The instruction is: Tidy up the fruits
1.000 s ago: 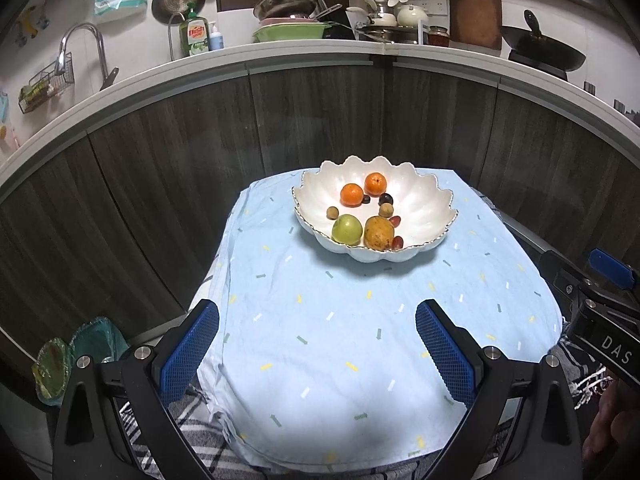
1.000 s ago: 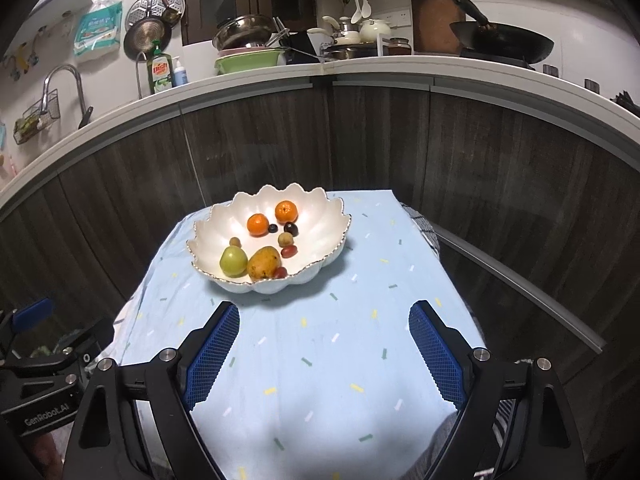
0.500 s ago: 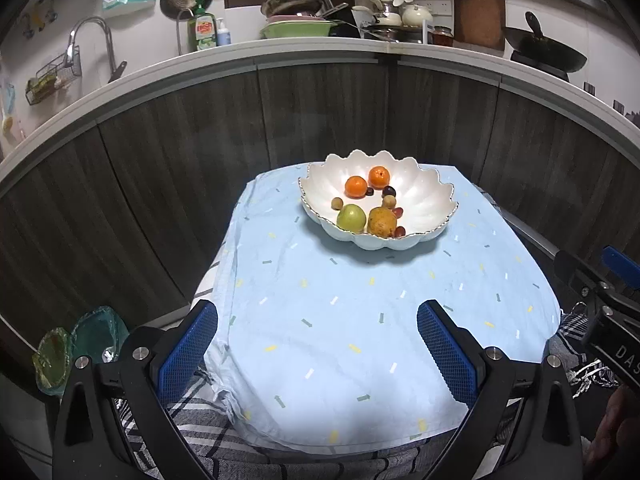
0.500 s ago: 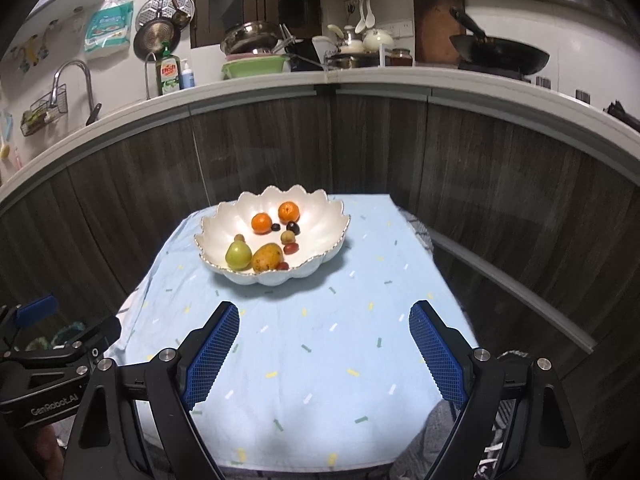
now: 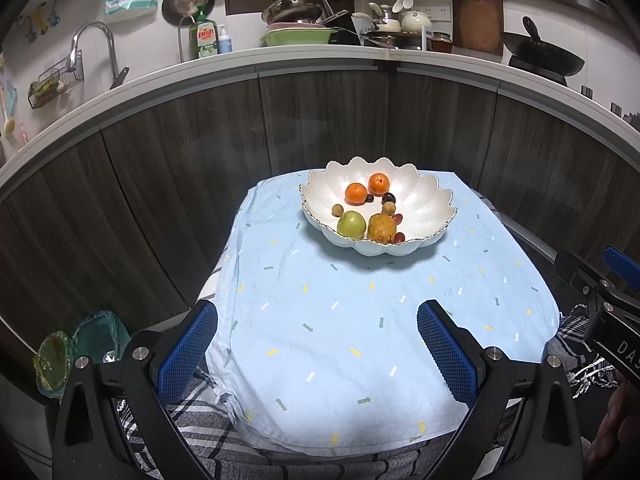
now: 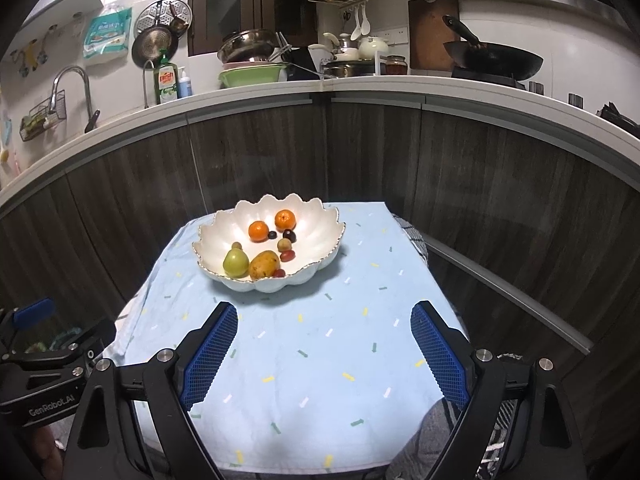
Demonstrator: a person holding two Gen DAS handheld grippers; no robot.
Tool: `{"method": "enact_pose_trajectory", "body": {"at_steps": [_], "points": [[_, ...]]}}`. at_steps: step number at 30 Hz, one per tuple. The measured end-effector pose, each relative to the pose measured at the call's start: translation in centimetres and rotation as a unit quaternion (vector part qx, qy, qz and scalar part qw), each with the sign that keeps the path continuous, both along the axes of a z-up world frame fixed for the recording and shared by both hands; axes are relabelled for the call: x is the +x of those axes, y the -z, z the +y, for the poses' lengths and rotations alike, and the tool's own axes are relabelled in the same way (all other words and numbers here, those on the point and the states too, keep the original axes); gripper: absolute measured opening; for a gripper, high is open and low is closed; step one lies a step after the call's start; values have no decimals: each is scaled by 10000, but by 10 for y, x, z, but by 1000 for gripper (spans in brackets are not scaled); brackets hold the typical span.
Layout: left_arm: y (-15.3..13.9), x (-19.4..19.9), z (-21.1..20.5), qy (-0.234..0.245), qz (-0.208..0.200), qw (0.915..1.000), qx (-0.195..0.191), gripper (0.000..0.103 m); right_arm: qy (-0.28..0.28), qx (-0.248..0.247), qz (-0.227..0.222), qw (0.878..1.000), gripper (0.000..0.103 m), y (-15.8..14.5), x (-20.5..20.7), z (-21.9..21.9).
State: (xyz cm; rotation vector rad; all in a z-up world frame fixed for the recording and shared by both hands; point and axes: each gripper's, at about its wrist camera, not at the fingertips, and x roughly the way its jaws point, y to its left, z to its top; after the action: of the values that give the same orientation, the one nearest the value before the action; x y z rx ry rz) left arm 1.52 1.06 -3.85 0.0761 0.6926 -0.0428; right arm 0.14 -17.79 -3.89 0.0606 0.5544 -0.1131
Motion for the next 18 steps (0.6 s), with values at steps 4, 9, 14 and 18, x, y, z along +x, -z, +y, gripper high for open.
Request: {"method": "enact_pose_trajectory", "body": {"at_steps": [4,9,14,18], "points": [[-1,0,0,9,-5,10000,3,102,2,6,0,10000,89,0,0,0],[0,0,-1,1,-3,10000,0,102,-2,2,-3,10000,89,0,0,-1],[0,0,-1,0,0,10000,0,102,-6,8,3,10000,89,0,0,-1],[0,0,-1,-2,-3,10000,-1,102,1,21,15,10000,89,1,-1,0]]}}
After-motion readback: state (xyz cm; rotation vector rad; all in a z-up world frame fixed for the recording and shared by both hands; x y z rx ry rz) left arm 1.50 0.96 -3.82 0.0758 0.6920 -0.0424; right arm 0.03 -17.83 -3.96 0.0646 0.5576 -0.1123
